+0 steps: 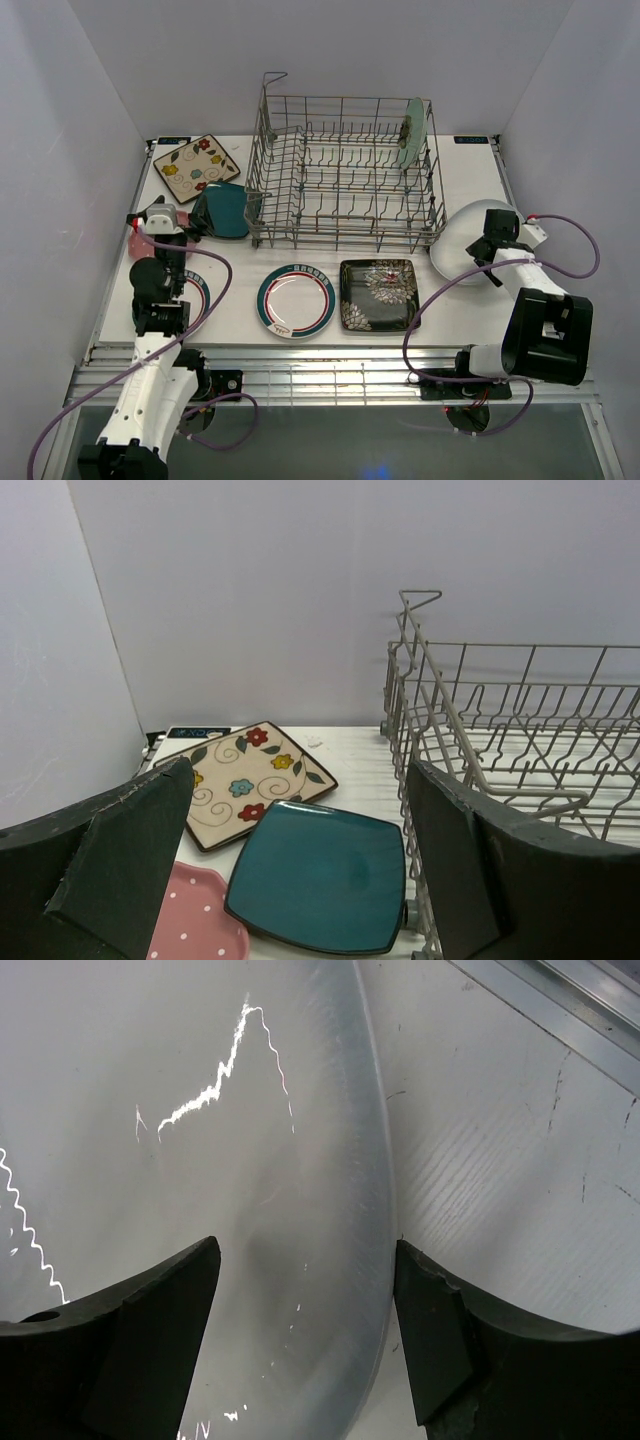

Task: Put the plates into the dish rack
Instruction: Move the plate to the center of the board.

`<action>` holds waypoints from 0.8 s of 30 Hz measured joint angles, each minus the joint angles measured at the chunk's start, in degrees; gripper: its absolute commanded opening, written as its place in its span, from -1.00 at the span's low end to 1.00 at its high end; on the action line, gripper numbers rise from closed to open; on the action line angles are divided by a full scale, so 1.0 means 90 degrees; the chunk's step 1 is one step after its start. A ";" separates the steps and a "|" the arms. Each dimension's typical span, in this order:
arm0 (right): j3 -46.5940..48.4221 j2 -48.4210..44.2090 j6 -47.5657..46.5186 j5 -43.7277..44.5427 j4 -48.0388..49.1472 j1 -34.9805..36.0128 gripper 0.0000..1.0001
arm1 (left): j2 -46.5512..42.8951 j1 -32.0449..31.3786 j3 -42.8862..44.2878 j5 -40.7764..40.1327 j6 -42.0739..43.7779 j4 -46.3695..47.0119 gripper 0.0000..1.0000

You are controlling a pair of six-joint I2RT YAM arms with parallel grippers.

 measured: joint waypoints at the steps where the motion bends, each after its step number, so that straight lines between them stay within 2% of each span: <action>1: 0.0044 0.0090 -0.0019 -0.0007 0.0024 -0.0002 0.47 | 0.0049 -0.0002 0.0000 -0.0002 0.0000 0.0010 0.96; 8: 0.0413 0.0495 -0.0172 0.0002 0.0129 -0.0022 0.47 | 0.0209 -0.0002 0.0000 0.0010 0.0000 -0.0097 0.96; 24: 0.0471 0.0197 -0.0117 -0.0284 0.0219 0.0012 0.49 | 0.0024 0.0000 0.0000 0.0138 -0.0007 -0.0087 0.96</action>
